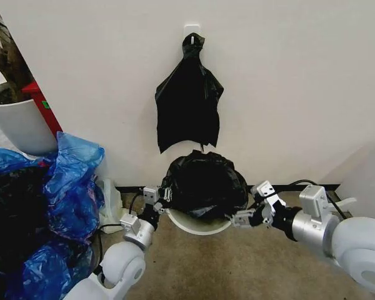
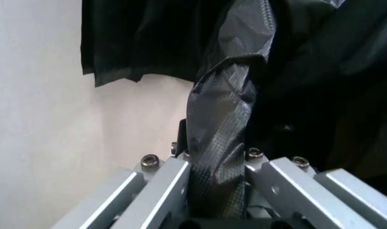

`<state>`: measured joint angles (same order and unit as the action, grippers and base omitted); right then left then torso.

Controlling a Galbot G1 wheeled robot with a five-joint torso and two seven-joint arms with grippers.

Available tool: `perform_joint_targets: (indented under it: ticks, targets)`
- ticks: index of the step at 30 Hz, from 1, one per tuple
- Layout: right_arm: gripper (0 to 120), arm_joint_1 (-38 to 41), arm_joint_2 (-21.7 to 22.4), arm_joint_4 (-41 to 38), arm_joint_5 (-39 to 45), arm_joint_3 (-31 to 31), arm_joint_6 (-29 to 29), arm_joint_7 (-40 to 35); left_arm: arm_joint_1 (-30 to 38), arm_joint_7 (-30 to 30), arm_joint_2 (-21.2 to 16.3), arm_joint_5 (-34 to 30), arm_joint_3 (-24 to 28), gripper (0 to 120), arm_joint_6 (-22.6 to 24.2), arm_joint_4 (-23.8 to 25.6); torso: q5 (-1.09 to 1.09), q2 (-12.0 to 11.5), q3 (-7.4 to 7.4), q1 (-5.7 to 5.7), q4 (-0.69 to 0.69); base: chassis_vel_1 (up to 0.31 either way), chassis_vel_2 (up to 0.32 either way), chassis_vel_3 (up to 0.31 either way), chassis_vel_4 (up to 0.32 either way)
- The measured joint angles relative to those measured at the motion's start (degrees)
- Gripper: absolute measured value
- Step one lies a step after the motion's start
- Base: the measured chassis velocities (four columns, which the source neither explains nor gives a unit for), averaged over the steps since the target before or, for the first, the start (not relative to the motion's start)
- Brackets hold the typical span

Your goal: Place the garbage bag over the trash bin.

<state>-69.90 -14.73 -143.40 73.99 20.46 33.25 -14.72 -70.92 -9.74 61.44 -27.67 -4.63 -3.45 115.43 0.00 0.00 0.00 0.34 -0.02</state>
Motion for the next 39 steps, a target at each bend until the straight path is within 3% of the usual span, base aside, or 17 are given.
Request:
perform_joint_targets:
  ticks: [5, 10, 14, 22, 32, 39]
  targets:
    - [98, -0.5, -0.1, 0.0, -1.6, -0.6, 0.0, 0.4, -0.6, 0.6, -0.3, 0.6, 0.0, 2, -0.2, 0.7, 0.01, 0.0, 0.00, 0.00, 0.01, 0.000, 0.000, 0.000, 0.000]
    - [85, -0.8, -0.4, 0.1, -1.7, -1.0, 0.0, 0.2, -0.4, 0.9, -0.6, 0.7, 0.3, 2, -0.2, 1.1, 0.01, 0.0, 0.00, 0.00, 0.01, 0.000, 0.000, 0.000, 0.000]
    - [65, -1.2, -1.3, 0.1, -2.4, -1.6, -0.7, 0.2, -0.1, 1.6, -0.9, 0.9, 0.7, 2, -0.1, 1.4, 0.01, 0.0, 0.00, 0.00, 0.00, 0.000, 0.000, 0.000, 0.000]
    - [39, -1.9, -1.8, 0.1, -4.2, -2.3, -1.6, 0.9, 0.0, 2.0, -1.0, 0.9, 1.1, 2, 0.6, 1.4, 0.01, 0.0, 0.00, 0.00, 0.00, 0.000, 0.000, 0.000, 0.000]
    - [1, -3.7, -2.5, 0.2, -12.0, -4.3, -3.1, 7.5, 0.5, 1.5, -0.5, -0.3, 1.5, 2, 2.6, 1.0, 0.00, 0.0, 0.00, 0.00, 0.00, 0.000, 0.000, 0.000, 0.000]
    - [0, -4.3, -2.0, 0.2, -24.6, -8.2, -5.0, 16.6, 1.6, -1.3, 0.0, -3.6, 2.0, 2, 5.4, 0.9, 0.00, 0.0, 0.00, 0.00, 0.00, 0.000, 0.000, 0.000, 0.000]
